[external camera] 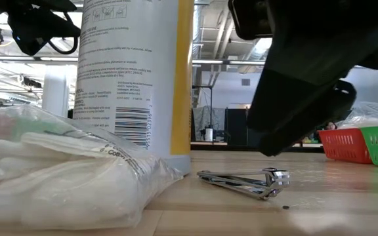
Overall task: Pick & Place Travel size toiletries
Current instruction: Put the silver nail cutter into the left green bin
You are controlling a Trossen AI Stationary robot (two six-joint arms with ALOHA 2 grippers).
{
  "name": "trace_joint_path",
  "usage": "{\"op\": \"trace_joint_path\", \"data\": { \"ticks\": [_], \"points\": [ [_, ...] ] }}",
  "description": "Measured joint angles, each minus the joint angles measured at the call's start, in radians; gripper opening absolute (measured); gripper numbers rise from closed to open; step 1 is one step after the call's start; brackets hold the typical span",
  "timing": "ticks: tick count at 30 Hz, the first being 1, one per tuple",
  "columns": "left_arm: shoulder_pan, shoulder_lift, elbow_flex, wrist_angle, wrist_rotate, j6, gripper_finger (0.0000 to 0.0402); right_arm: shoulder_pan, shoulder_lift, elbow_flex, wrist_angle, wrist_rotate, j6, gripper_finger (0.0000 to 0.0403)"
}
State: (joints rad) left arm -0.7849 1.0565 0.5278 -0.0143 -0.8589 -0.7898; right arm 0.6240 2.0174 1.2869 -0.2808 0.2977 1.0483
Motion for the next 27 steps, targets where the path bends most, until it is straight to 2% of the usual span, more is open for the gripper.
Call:
{"op": "trace_joint_path", "data": {
  "ticks": [9, 15, 27],
  "points": [
    [0.000, 0.000, 0.000, 0.000, 0.000, 0.000, 0.0163, 0.019, 0.034, -0.002, 0.001, 0.020, 0.027, 0.0193],
    [0.000, 0.000, 0.000, 0.000, 0.000, 0.000, 0.0163, 0.007, 0.103, 0.013, 0.102, -0.032, 0.040, 0.0192],
    [0.000, 0.000, 0.000, -0.001, 0.000, 0.000, 0.0163, -0.005, 0.109, 0.033, 0.064, -0.057, 0.060, 0.0175]
  ]
}}
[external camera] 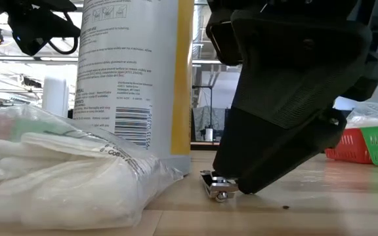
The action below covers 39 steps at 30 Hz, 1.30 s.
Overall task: Pick & Place Travel size toiletries
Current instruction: Put the silver nail cutter into the left green bin
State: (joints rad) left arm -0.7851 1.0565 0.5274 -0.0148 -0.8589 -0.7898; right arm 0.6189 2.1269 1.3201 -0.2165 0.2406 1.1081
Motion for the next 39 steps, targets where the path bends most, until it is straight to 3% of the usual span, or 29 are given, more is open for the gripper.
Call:
{"op": "trace_joint_path", "data": {
  "ticks": [6, 16, 39],
  "points": [
    [0.000, 0.000, 0.000, 0.000, 0.000, 0.000, 0.0163, -0.002, -0.005, 0.033, -0.039, -0.020, -0.077, 0.0166],
    [0.000, 0.000, 0.000, 0.000, 0.000, 0.000, 0.0163, -0.009, -0.014, 0.148, -0.308, -0.074, -0.121, 0.0142],
    [0.000, 0.000, 0.000, 0.001, 0.000, 0.000, 0.0163, -0.026, -0.013, 0.206, -0.248, -0.078, -0.148, 0.0133]
  ]
}}
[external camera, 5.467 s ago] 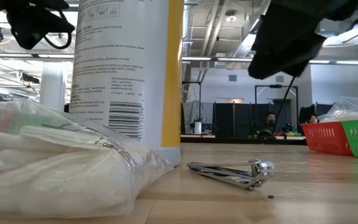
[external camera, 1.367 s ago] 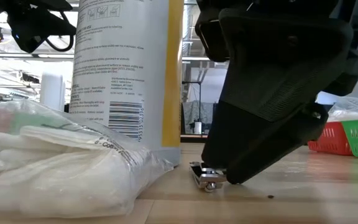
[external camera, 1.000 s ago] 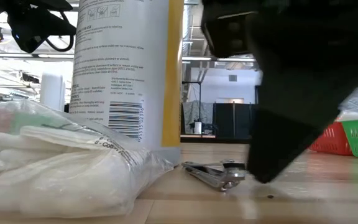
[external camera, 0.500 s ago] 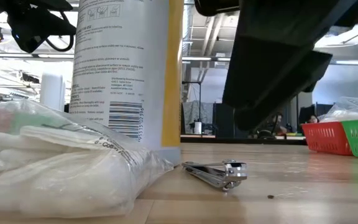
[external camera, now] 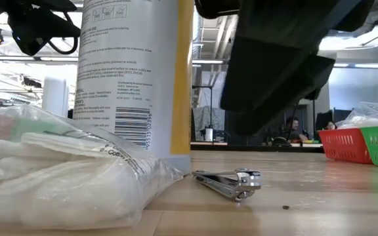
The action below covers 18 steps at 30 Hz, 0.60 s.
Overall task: Pick & Place Travel size toiletries
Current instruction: Put the silver nail cutter into the left green bin
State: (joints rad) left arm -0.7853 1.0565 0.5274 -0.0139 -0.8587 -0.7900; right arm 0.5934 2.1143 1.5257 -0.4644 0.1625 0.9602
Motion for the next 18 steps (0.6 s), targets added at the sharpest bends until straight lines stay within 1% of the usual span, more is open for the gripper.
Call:
{"op": "trace_joint_path", "data": {
  "ticks": [3, 5, 9, 11, 13, 15, 18],
  "points": [
    [0.000, 0.000, 0.000, 0.000, 0.000, 0.000, 0.0163, -0.016, 0.000, 0.000, 0.006, -0.049, -0.065, 0.0132],
    [0.000, 0.000, 0.000, 0.000, 0.000, 0.000, 0.0163, -0.030, 0.000, 0.000, 0.040, -0.083, -0.089, 0.0133],
    [0.000, 0.000, 0.000, 0.000, 0.000, 0.000, 0.0163, -0.066, 0.000, 0.000, 0.122, -0.295, -0.051, 0.0133],
    [0.000, 0.000, 0.000, 0.000, 0.000, 0.000, 0.0163, -0.083, -0.001, 0.002, 0.127, -0.339, 0.023, 0.0133],
    [0.000, 0.000, 0.000, 0.000, 0.000, 0.000, 0.0163, -0.091, -0.001, 0.001, 0.096, -0.347, 0.073, 0.0131],
    [0.000, 0.000, 0.000, 0.000, 0.000, 0.000, 0.0163, -0.093, -0.001, 0.001, 0.067, -0.334, 0.078, 0.0127],
    [0.000, 0.000, 0.000, 0.000, 0.000, 0.000, 0.0163, -0.084, -0.001, 0.007, 0.037, -0.239, 0.099, 0.0118]
  ]
}}
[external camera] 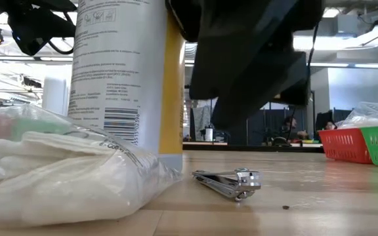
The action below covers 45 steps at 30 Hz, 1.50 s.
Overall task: Pick & Place Travel size toiletries
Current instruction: Put the silver nail cutter into the left green bin
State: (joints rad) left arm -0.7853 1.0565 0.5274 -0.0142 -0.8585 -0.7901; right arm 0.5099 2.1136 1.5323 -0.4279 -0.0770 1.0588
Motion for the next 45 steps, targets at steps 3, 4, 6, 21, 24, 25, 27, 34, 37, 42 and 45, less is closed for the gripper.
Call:
{"op": "trace_joint_path", "data": {
  "ticks": [3, 4, 6, 21, 24, 25, 27, 34, 37, 42, 45],
  "points": [
    [0.000, 0.000, 0.000, 0.000, 0.000, 0.000, 0.0163, 0.018, 0.000, 0.001, -0.030, 0.101, 0.027, 0.0109],
    [0.000, 0.000, 0.000, 0.000, 0.000, 0.000, 0.0163, 0.022, 0.000, 0.001, -0.047, 0.118, 0.043, 0.0107],
    [0.000, 0.000, 0.000, 0.000, 0.000, 0.000, 0.0163, 0.033, 0.000, 0.001, -0.064, 0.141, 0.067, 0.0104],
    [0.000, 0.000, 0.000, 0.001, 0.000, 0.000, 0.0163, 0.044, 0.016, 0.002, -0.073, 0.185, 0.078, 0.0103],
    [0.000, 0.000, 0.000, 0.001, 0.000, 0.000, 0.0163, 0.043, 0.033, 0.003, -0.072, 0.186, 0.083, 0.0103],
    [0.000, 0.000, 0.000, 0.001, 0.000, 0.000, 0.0163, 0.044, 0.037, 0.001, -0.082, 0.186, 0.083, 0.0103],
    [0.000, 0.000, 0.000, 0.001, 0.000, 0.000, 0.0163, 0.044, 0.037, 0.000, -0.089, 0.185, 0.083, 0.0107],
    [0.000, 0.000, 0.000, 0.001, 0.000, 0.000, 0.0163, 0.044, 0.035, 0.002, -0.088, 0.186, 0.068, 0.0142],
    [0.000, 0.000, 0.000, 0.001, 0.000, 0.000, 0.0163, 0.044, 0.035, 0.002, -0.089, 0.186, 0.075, 0.0161],
    [0.000, 0.000, 0.000, 0.001, 0.000, 0.000, 0.0163, 0.042, 0.035, 0.002, -0.087, 0.211, 0.114, 0.0188],
    [0.000, 0.000, 0.000, 0.001, 0.000, 0.000, 0.0163, 0.042, 0.042, 0.002, -0.085, 0.214, 0.128, 0.0200]
  ]
}}
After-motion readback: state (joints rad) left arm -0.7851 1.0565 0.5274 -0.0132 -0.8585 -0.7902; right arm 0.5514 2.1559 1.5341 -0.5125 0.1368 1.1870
